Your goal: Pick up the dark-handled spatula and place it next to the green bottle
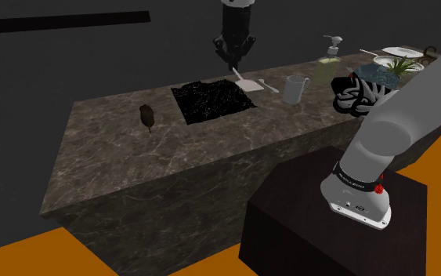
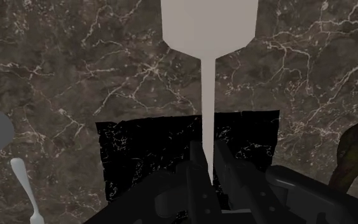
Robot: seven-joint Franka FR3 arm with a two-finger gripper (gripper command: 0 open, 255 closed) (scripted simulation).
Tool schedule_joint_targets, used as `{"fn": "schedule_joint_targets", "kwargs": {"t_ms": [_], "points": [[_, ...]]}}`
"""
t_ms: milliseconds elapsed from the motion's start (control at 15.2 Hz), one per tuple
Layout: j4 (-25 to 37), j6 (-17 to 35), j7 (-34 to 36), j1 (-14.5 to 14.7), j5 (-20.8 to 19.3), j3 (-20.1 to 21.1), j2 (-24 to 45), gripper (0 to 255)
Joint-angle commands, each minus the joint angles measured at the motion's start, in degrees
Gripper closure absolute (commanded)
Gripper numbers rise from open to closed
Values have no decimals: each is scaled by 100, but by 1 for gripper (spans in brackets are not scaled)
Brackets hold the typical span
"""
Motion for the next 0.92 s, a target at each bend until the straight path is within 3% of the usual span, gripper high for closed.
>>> {"fn": "schedule_joint_targets", "kwargs": {"t_ms": [0, 858], "points": [[142, -153, -3, -3, -2, -9, -9, 255], [1292, -1149, 3, -39, -58, -40, 149, 255]]}}
